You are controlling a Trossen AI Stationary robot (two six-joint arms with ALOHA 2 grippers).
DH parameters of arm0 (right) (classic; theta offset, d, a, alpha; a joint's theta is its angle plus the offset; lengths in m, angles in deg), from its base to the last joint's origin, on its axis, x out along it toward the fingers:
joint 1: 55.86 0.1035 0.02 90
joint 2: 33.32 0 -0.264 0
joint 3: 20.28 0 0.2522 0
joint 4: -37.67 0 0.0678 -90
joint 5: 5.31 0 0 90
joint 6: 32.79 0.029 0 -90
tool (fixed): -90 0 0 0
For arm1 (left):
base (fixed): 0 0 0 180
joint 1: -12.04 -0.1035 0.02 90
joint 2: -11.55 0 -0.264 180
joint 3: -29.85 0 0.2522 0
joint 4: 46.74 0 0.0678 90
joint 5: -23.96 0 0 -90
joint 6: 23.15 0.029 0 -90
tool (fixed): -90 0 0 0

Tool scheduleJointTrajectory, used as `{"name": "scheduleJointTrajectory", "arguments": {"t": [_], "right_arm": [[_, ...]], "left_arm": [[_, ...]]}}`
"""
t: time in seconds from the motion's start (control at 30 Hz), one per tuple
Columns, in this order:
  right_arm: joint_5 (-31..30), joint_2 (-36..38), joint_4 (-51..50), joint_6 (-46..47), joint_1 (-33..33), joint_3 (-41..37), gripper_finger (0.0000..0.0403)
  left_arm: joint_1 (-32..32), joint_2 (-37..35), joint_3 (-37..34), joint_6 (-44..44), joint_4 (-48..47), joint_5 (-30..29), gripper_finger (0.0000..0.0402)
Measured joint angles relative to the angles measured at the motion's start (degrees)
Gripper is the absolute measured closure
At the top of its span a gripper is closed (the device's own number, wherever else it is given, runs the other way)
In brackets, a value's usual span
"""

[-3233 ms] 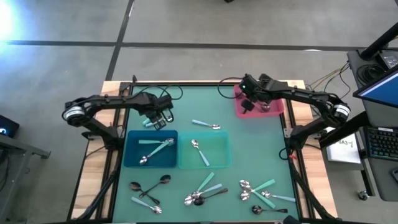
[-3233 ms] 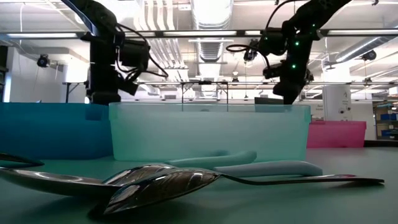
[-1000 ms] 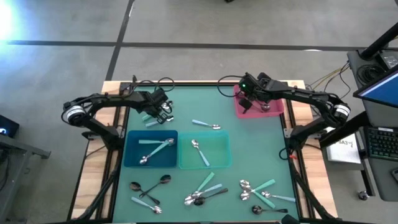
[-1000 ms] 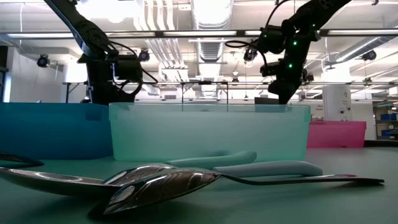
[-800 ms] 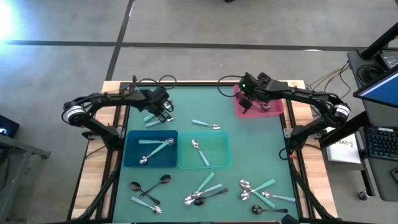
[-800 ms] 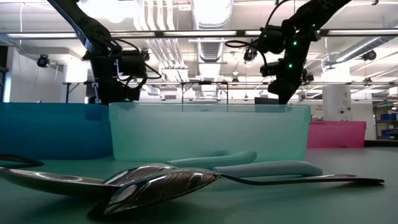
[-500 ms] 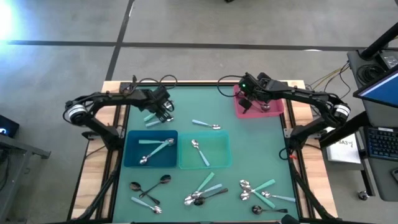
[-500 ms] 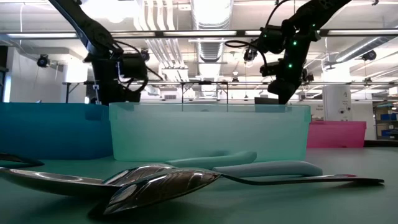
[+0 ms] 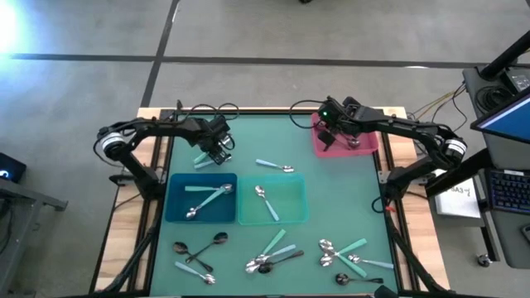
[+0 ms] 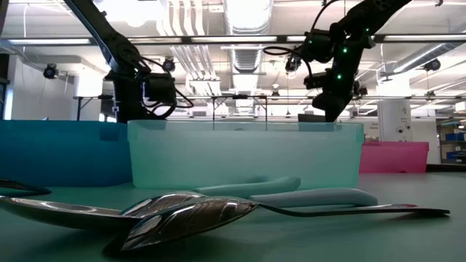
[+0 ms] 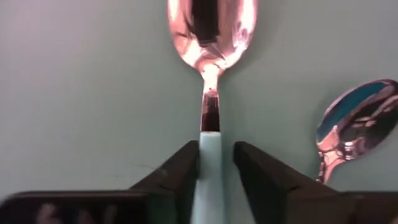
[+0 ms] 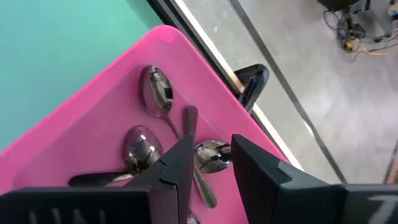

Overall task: Sort silverware by color (type)
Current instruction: Put the green spoon into the blue bin

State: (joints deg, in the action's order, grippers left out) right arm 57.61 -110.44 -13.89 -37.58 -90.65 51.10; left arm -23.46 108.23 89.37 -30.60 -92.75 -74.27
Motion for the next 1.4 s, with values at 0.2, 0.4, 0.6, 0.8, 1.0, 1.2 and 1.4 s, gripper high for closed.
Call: {"name": "scheduleJointTrajectory", "arguments": {"t": [0.2, 0.4, 0.6, 0.8, 1.0, 1.2, 1.4], "right_arm": [[0.7, 0.0, 0.3, 0.3, 0.0, 0.0, 0.0306], [0.7, 0.0, 0.2, 0.3, 0.0, 0.0, 0.031], [0.7, 0.0, 0.4, 1.8, 0.0, 0.0, 0.031], [1.0, 0.0, 0.4, 3.2, 0.0, 0.0, 0.0317], [6.3, 0.0, 1.3, 3.5, 0.0, 0.0, 0.0314], [19.1, 0.0, 7.5, 3.5, 0.0, -0.6, 0.0321], [22.6, 0.0, 14.8, 4.2, 2.1, -2.0, 0.0319]], "left_arm": [[-1.3, -3.0, -0.8, -1.9, -0.1, 1.1, 0.0374], [-1.5, -8.1, -1.4, -2.1, -2.1, 1.1, 0.0373], [-0.6, -15.6, -1.1, -2.7, -0.5, 5.3, 0.0373], [4.8, -24.6, -1.1, -7.6, 0.2, 13.0, 0.0373], [19.5, -31.5, -0.9, -13.6, 0.1, 15.8, 0.0373], [34.9, -32.8, -0.9, -23.5, -5.9, 13.4, 0.0367], [41.1, -31.3, -0.9, -32.8, -14.9, 13.0, 0.0364]]}}
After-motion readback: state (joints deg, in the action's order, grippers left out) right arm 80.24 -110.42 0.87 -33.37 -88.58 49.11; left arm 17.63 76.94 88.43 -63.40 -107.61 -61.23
